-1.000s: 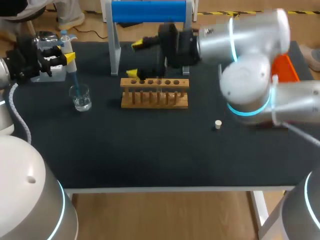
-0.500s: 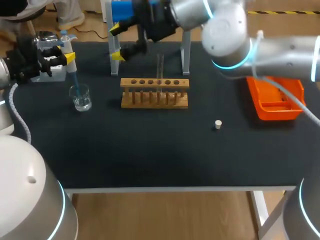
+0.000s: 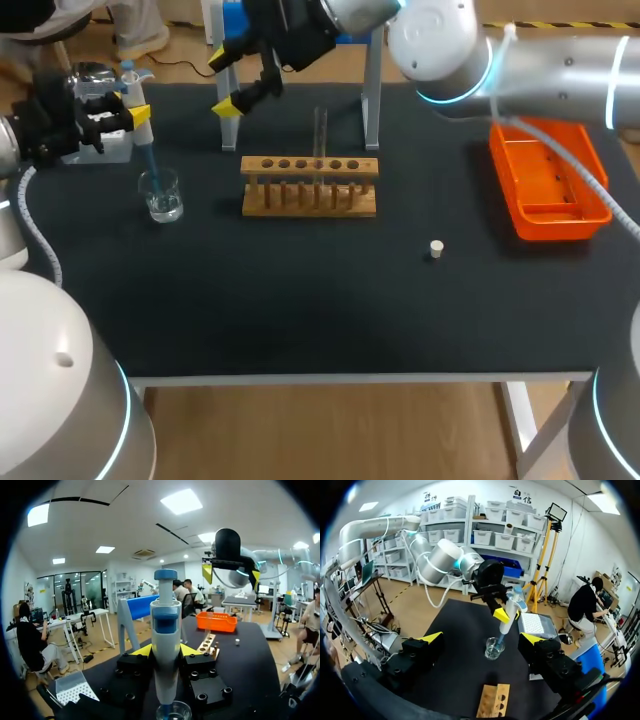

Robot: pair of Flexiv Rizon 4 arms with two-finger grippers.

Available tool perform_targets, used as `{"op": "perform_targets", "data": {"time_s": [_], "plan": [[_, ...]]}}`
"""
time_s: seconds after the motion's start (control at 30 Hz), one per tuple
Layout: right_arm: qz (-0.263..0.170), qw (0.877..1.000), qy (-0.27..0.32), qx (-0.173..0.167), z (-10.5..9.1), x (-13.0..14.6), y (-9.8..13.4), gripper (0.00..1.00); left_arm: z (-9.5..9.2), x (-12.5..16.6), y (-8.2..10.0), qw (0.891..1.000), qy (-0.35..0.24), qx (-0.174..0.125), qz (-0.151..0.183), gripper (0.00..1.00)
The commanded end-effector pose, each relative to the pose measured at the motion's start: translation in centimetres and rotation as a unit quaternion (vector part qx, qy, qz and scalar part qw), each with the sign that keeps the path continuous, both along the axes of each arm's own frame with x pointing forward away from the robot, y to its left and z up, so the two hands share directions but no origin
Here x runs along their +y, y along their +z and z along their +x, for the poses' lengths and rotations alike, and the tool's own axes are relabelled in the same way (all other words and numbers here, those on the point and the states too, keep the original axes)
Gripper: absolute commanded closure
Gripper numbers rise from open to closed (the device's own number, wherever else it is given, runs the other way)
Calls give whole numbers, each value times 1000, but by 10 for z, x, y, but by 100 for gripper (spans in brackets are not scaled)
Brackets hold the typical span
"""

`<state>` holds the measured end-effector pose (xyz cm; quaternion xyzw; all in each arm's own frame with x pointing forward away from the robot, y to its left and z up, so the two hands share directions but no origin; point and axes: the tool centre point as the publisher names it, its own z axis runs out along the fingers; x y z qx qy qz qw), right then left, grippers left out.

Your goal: Invert the test tube, pick up the pipette, mount the tip to pipette, aspirate from beaker and dispense into the tube, eject the tip, return the pipette, and cap with the stopper.

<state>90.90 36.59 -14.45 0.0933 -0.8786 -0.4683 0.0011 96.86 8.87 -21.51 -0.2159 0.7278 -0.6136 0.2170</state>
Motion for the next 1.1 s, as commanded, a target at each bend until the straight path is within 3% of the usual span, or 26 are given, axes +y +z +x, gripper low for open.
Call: {"op": "perform_targets", "data": {"time_s": [0.03, 0.77, 0.8, 0.83, 0.9, 0.97, 1.0, 1.1], "plan": [[-10, 1000, 1, 0, 1, 0, 2, 0, 0, -1, 0, 1000, 1, 0, 0, 100], [14, 1000, 14, 0, 46, 67, 25, 0, 0, -1, 0, 1000, 1, 0, 0, 100], [14, 1000, 14, 1, 48, 71, 26, 13, 0, -1, 0, 1000, 1, 0, 0, 100], [16, 1000, 13, 4, 50, 75, 27, 50, 0, -1, 0, 1000, 1, 0, 0, 100], [20, 1000, 11, 13, 51, 82, 29, 66, 0, -1, 0, 1000, 1, 0, 0, 100], [23, 1000, 7, 18, 52, 88, 30, 91, 0, -1, 0, 1000, 1, 0, 0, 100], [26, 999, 6, 25, 53, 91, 31, 100, 0, -1, 0, 1000, 1, 0, 0, 100], [28, 999, 5, 27, 56, 100, 32, 100, 0, -1, 0, 1000, 1, 0, 0, 100]]}}
